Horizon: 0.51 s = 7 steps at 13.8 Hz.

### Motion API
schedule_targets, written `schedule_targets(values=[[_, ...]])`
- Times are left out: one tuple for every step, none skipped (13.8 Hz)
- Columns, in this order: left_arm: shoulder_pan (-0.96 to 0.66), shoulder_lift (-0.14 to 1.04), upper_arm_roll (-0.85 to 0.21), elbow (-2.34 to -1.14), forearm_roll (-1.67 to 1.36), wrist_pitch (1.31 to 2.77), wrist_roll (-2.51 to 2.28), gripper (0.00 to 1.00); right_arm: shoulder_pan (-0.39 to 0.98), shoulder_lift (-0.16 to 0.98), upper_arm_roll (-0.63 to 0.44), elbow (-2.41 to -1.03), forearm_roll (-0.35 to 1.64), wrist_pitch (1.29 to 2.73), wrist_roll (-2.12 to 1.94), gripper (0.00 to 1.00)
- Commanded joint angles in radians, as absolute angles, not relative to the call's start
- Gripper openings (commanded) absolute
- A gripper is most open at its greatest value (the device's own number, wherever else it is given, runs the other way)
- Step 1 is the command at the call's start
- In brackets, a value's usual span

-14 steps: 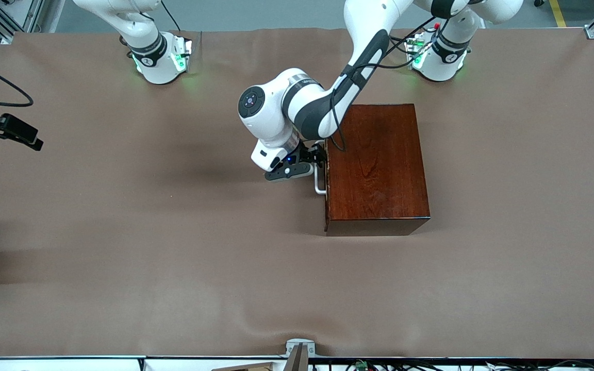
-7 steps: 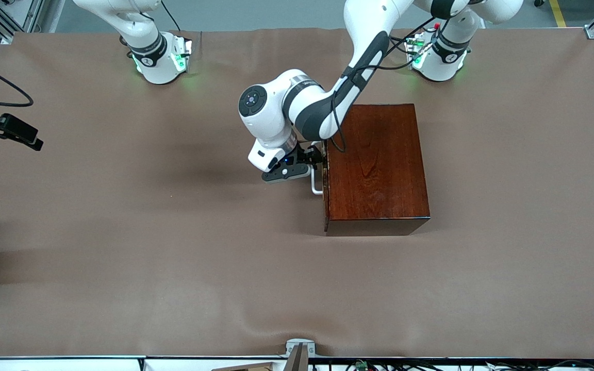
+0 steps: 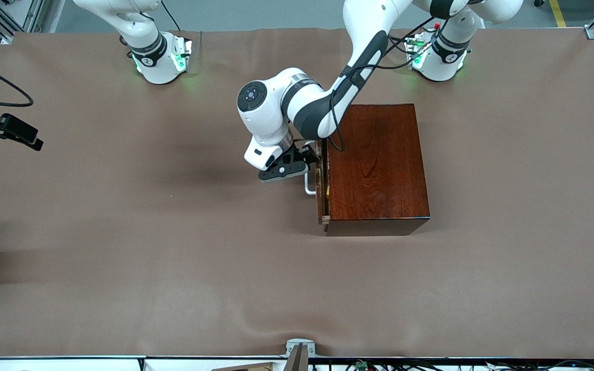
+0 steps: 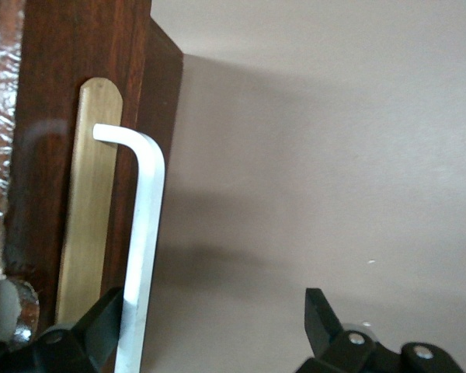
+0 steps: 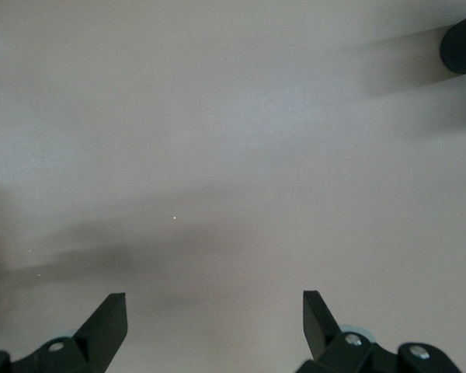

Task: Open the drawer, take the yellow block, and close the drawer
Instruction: 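Pull the drawer open with the left gripper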

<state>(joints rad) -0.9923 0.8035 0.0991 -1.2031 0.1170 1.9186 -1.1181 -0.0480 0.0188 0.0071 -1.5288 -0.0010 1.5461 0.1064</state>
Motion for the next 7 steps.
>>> schedule_targets(values=[[-1.0,0.825,0.094,-1.169,0.098,1.976,-1.154,1.0,-0.06,0.002,0.017,-1.54,0.005,1.549,0.114,1.0],[-1.0,0.825,0.092,-1.169,0.098,1.983,-1.158,1.0,-0.06,0.002,0.017,-1.54,0.005,1.549,0.114,1.0],[-1.0,0.825,0.084,-1.167,0.098,1.999,-1.17,1.0,-0.06,0.002,0.017,-1.54,0.005,1.549,0.114,1.0],[-0.999,0.827,0.083,-1.169,0.098,2.019,-1.187,1.0,-0.06,0.002,0.017,-1.54,0.005,1.549,0.114,1.0],[-1.0,0.827,0.081,-1.169,0.098,2.04,-1.201,1.0,-0.06,0.002,0.017,-1.54,0.005,1.549,0.114,1.0],[-0.999,0.827,0.08,-1.169,0.098,2.058,-1.207,1.0,-0.06,0.002,0.017,-1.54,0.005,1.549,0.114,1.0],[-0.999,0.827,0.074,-1.169,0.097,2.072,-1.21,1.0,-0.06,0.002,0.017,-1.54,0.005,1.549,0.114,1.0]])
